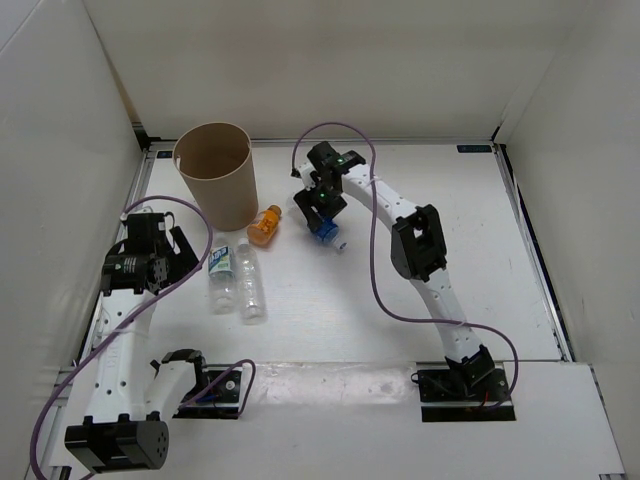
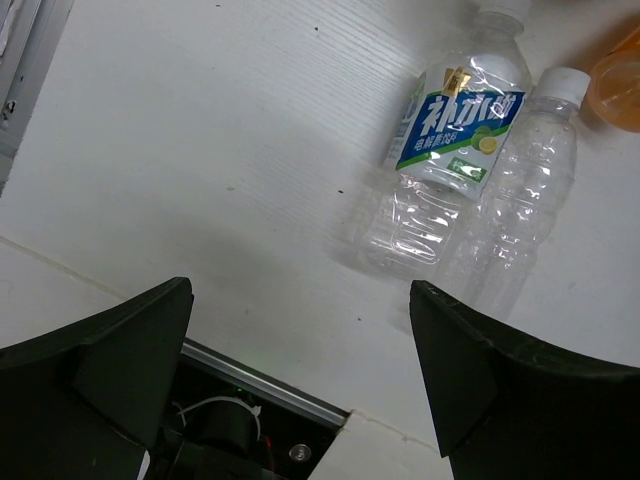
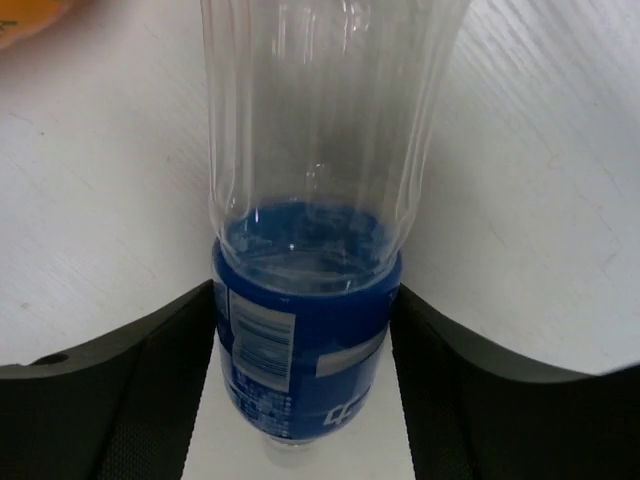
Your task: Put the plastic bottles in the bin
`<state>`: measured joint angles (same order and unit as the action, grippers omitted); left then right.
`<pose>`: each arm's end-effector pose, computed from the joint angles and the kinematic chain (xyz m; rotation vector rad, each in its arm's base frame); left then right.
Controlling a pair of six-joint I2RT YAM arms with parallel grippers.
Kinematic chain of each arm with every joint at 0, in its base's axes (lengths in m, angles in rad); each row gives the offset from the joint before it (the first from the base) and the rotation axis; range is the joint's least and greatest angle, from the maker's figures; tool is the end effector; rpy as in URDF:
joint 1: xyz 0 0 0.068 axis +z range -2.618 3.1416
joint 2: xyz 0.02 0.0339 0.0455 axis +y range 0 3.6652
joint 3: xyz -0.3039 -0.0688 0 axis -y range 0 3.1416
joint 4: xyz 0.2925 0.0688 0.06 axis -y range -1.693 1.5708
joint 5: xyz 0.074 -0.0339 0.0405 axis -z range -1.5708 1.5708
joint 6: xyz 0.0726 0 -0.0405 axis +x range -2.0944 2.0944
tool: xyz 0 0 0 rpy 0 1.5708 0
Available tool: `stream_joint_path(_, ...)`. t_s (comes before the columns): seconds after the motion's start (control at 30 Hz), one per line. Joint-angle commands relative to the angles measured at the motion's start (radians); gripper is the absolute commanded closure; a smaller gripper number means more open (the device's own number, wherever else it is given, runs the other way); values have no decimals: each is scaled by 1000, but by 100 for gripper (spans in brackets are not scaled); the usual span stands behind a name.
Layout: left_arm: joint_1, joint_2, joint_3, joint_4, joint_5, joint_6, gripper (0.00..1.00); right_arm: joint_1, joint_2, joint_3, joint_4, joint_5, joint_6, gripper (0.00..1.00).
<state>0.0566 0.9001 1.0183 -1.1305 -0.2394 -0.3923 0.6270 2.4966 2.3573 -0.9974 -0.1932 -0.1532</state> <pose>0.1898 0.0280 0.3231 -0.6526 2.4639 0.1801 0.4955 0.3762 0.1832 -1.0950 2.5094 0.3995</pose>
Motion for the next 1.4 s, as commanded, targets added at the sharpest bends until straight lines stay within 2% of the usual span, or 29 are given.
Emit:
stream_joint_path(0.0, 3, 13, 35, -12, -3, 24, 0, 25, 11, 7, -29, 51, -26, 32)
stream_joint_path(0.03, 3, 16, 40, -15, -3, 27, 0, 23, 13, 5, -29, 49, -29, 40)
stream_joint_path(0.07, 3, 17, 40, -14, -3, 33, 0, 25, 13, 0, -27, 57, -28, 57)
stream_joint_path(0.17, 3, 23, 40, -9, -8, 30, 0, 19, 7, 6, -27, 67, -34, 60)
stream_joint_path(0.27, 2, 23, 32, 0, -9, 11, 0, 7, -16, 23, -20, 61, -34, 67)
stream_joint_path(0.47, 3, 37, 6, 43, -15, -25, 0, -29, -122, 74, -6, 20, 9, 100)
stream_joint_path(0.6, 3, 54, 8, 64, -12, -28, 0, -61, -234, 129, 48, -46, 79, 100)
stream_joint_path(0.7, 0, 65, 6, 86, -11, -26, 0, -104, -326, 125, 189, -162, 199, 100)
stream_joint_path(0.73, 3, 68, 6, 90, -11, -28, 0, -133, -361, 117, 336, -216, 295, 100)
stream_joint_path(0.8, 2, 76, 3, 104, -5, -28, 0, -151, -401, 79, 452, -305, 355, 100)
stream_joint_path(0.83, 5, 80, 5, 109, -3, -31, 0, -154, -416, 77, 614, -340, 433, 100)
stream_joint_path(1.03, 3, 95, 16, 101, 5, -23, 0, -58, -397, 102, 985, -402, 414, 100)
stream_joint_path(1.17, 2, 105, 28, 86, 8, -17, 0, 52, -311, 200, 1060, -403, 275, 100)
stream_joint_path(1.37, 3, 117, 72, 34, 18, -11, 0, 131, -227, 213, 1226, -353, 227, 100)
